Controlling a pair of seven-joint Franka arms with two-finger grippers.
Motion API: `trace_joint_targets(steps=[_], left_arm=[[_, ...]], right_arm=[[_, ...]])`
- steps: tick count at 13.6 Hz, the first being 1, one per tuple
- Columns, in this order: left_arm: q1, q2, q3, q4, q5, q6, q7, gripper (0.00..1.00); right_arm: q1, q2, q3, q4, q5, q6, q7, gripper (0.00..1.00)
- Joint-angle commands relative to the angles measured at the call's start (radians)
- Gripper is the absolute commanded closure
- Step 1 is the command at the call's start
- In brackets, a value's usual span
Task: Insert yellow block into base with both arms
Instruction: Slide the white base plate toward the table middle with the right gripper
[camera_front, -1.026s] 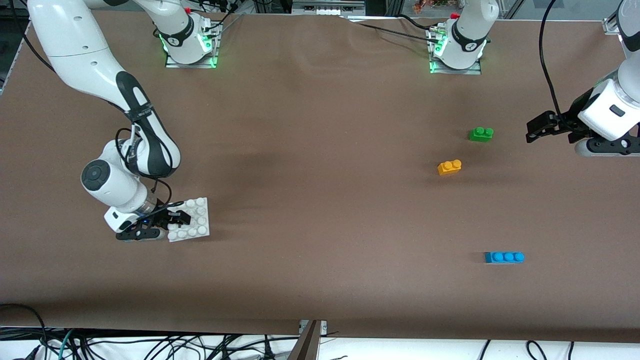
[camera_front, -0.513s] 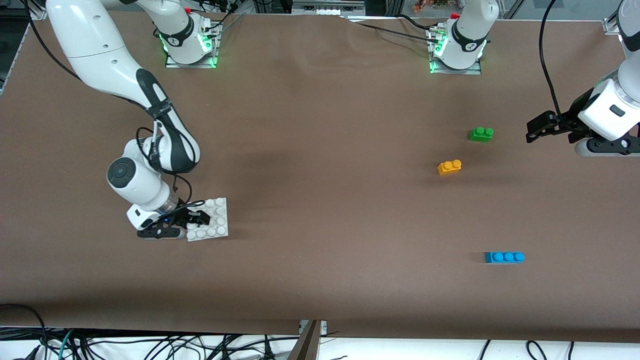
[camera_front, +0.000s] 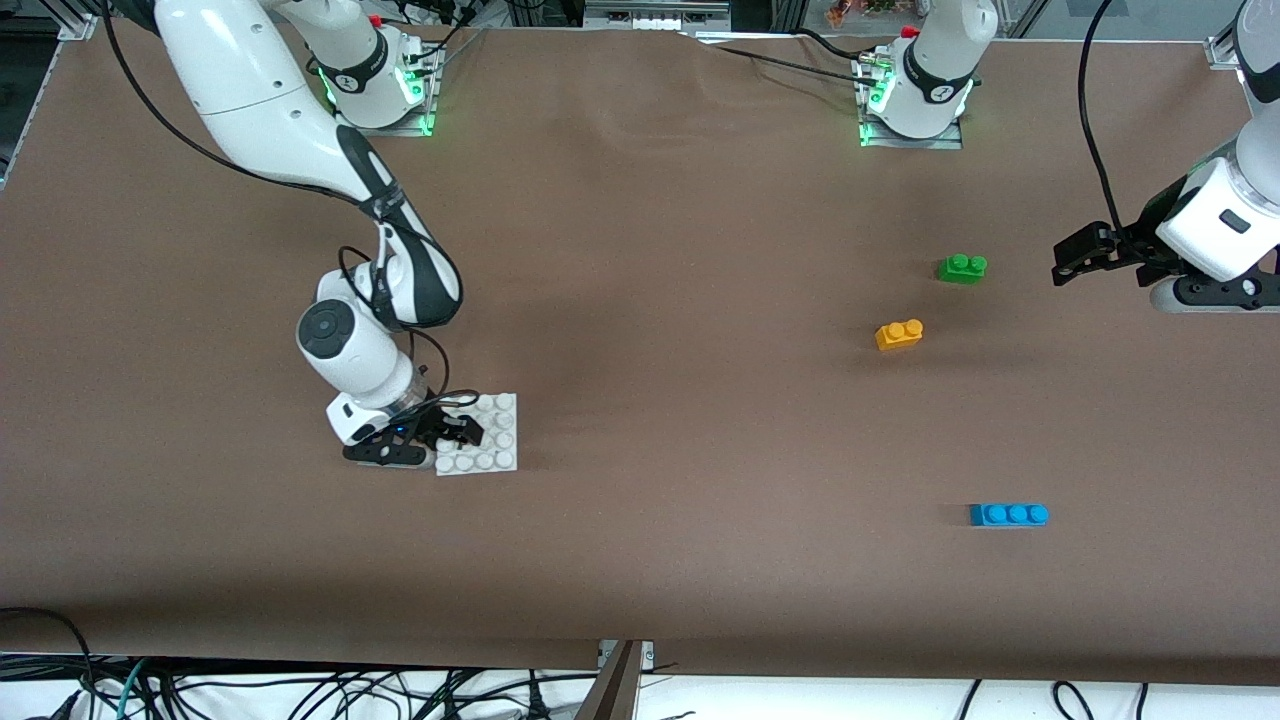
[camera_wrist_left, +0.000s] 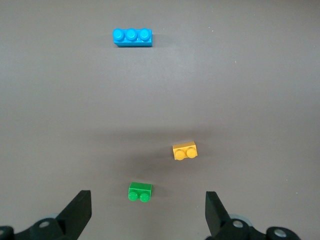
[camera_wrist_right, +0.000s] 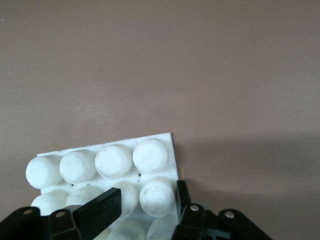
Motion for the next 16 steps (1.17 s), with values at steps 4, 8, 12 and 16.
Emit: trace_joint_targets(steps=[4, 8, 12, 16], left_arm=[[-0.003, 0.011, 0.002, 0.027, 0.009, -0.021, 0.018, 0.0], [-0.003, 0.011, 0.002, 0.027, 0.009, -0.021, 0.018, 0.0], [-0.003, 0.009, 0.004, 0.027, 0.009, -0.021, 0.018, 0.0], [-0.003, 0.011, 0.004, 0.027, 0.009, -0.021, 0.018, 0.0]], right_arm=[[0.193, 0.12, -0.072, 0.12, 0.013, 0.015, 0.19, 0.48], [0.304, 0.172, -0.098, 0.194, 0.013, 0.013, 0.302, 0.48], [0.393, 0.201, -0.107, 0.23, 0.012, 0.015, 0.403, 0.48], [0.439, 0.239, -0.121, 0.282, 0.012, 0.015, 0.44, 0.48]])
